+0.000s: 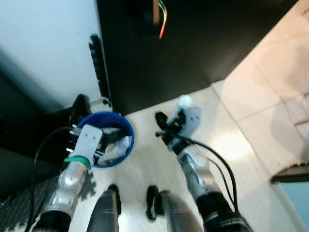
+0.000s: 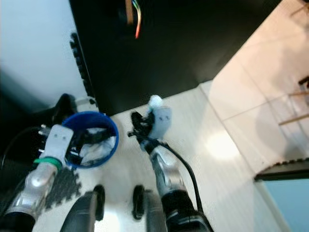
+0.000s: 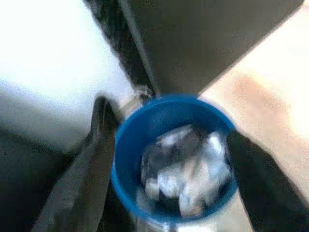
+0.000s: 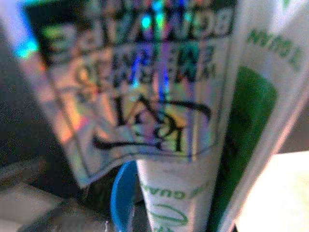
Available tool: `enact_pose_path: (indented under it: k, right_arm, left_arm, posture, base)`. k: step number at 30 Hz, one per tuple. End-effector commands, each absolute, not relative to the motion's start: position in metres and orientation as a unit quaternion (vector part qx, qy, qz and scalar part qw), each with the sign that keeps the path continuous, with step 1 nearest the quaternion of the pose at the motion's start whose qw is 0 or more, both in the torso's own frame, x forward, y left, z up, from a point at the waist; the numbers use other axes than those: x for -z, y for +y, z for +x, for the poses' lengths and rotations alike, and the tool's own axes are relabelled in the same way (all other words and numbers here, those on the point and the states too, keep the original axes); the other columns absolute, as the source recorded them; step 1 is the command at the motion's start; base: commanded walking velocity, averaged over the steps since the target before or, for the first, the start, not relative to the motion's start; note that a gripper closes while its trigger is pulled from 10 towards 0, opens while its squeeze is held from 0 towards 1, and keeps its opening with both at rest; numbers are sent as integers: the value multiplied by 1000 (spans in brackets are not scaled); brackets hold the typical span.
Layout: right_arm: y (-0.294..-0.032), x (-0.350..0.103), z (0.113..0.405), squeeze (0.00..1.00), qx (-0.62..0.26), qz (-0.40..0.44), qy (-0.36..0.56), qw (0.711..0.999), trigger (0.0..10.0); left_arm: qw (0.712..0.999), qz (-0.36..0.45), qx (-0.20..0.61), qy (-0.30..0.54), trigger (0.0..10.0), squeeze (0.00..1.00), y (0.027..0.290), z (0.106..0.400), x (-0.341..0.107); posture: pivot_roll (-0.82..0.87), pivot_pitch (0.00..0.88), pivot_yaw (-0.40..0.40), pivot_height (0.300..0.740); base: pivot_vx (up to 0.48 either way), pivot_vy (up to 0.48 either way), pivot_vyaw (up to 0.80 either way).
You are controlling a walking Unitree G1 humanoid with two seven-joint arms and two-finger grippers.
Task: Clean up the room
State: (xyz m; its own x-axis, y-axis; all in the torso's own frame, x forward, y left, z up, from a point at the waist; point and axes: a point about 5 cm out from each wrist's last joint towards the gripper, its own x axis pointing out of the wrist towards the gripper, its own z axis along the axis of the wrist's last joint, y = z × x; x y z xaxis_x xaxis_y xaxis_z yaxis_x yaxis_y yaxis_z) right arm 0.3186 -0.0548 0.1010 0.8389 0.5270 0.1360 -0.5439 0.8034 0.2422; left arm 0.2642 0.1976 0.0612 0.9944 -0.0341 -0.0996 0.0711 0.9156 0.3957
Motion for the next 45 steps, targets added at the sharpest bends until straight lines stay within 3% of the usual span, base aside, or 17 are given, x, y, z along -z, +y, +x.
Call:
enact_pose_path:
  k: [1, 3, 5, 8, 11, 12, 14, 15, 18, 20, 21, 22, 30, 31, 39, 40, 45]
  right_arm:
    - [-34, -92, 317, 0, -294, 153, 0, 943, 10000]
    - [-18, -97, 323, 0, -296, 167, 10, 941, 10000]
    - [-18, -97, 323, 0, -296, 167, 10, 941, 10000]
    - [-4, -109, 329, 0, -302, 170, 5, 938, 10000]
    - [2, -119, 333, 0, -304, 172, -5, 937, 10000]
    - [7, -129, 338, 122, -304, 184, -16, 935, 10000]
    - [7, -129, 338, 122, -304, 184, -16, 935, 10000]
    - [13, -140, 341, 1000, -308, 199, -26, 930, 10000]
    - [34, -162, 342, 1000, -352, 243, -34, 903, 10000]
    - [34, -162, 342, 1000, -352, 243, -34, 903, 10000]
    - [51, -168, 335, 267, -409, 252, -29, 876, 10000]
    - [53, -164, 332, 0, -416, 242, -22, 876, 10000]
    - [40, -150, 337, 0, -381, 241, -4, 893, 10000]
    - [21, -143, 345, 0, -345, 276, 11, 897, 10000]
    - [11, -138, 347, 0, -346, 304, 19, 887, 10000]
    - [30, -143, 336, 1000, -415, 285, 9, 864, 10000]
    - [51, -153, 327, 1000, -466, 293, 2, 835, 10000]
  left_arm:
    - [978, 197, 48, 43, 10000, 0, 195, 241, -72]
    - [979, 177, 84, 56, 10000, 0, 197, 205, -79]
    - [979, 177, 84, 56, 10000, 0, 197, 205, -79]
    - [974, 158, 130, 94, 10000, 0, 197, 168, -76]
    - [973, 147, 139, 115, 10000, 0, 197, 151, -72]
    - [971, 145, 138, 129, 10000, 0, 197, 139, -69]
    - [971, 145, 138, 129, 10000, 0, 197, 139, -69]
    - [970, 144, 131, 144, 10000, 0, 196, 130, -69]
    - [971, 142, 115, 154, 10000, 0, 193, 126, -73]
    - [971, 142, 115, 154, 10000, 0, 193, 126, -73]
    - [972, 140, 112, 153, 10000, 0, 189, 130, -77]
    - [972, 138, 114, 153, 10000, 0, 188, 133, -81]
    - [973, 134, 117, 149, 10000, 0, 185, 142, -86]
    - [972, 135, 123, 147, 10000, 0, 184, 149, -85]
    - [972, 138, 125, 146, 10000, 0, 184, 154, -84]
    - [972, 141, 120, 145, 10000, 0, 185, 160, -84]
    - [972, 141, 117, 145, 10000, 0, 184, 163, -85]
  posture:
    - [247, 298, -81, 740]
    - [263, 312, -96, 740]
    - [263, 312, -96, 740]
    - [284, 323, -111, 740]
    - [293, 328, -115, 740]
    - [309, 333, -122, 740]
    - [309, 333, -122, 740]
    - [318, 338, -127, 740]
    - [320, 340, -134, 740]
    - [320, 340, -134, 740]
    - [309, 336, -137, 740]
    - [309, 336, -137, 740]
    - [278, 326, -140, 740]
    - [262, 318, -138, 740]
    - [259, 315, -138, 740]
    - [261, 301, -136, 740]
    - [277, 293, -135, 740]
  base:
    - [0, 0, 0]
    - [0, 0, 0]
    - [0, 0, 0]
    - [0, 0, 0]
    - [0, 0, 0]
    - [0, 0, 0]
    - [0, 0, 0]
    - [0, 0, 0]
    - [0, 0, 0]
    - [0, 0, 0]
    - [0, 0, 0]
    - [0, 0, 0]
    - [0, 0, 0]
    - [0, 0, 0]
    - [0, 0, 0]
    - [0, 0, 0]
    - [0, 0, 0]
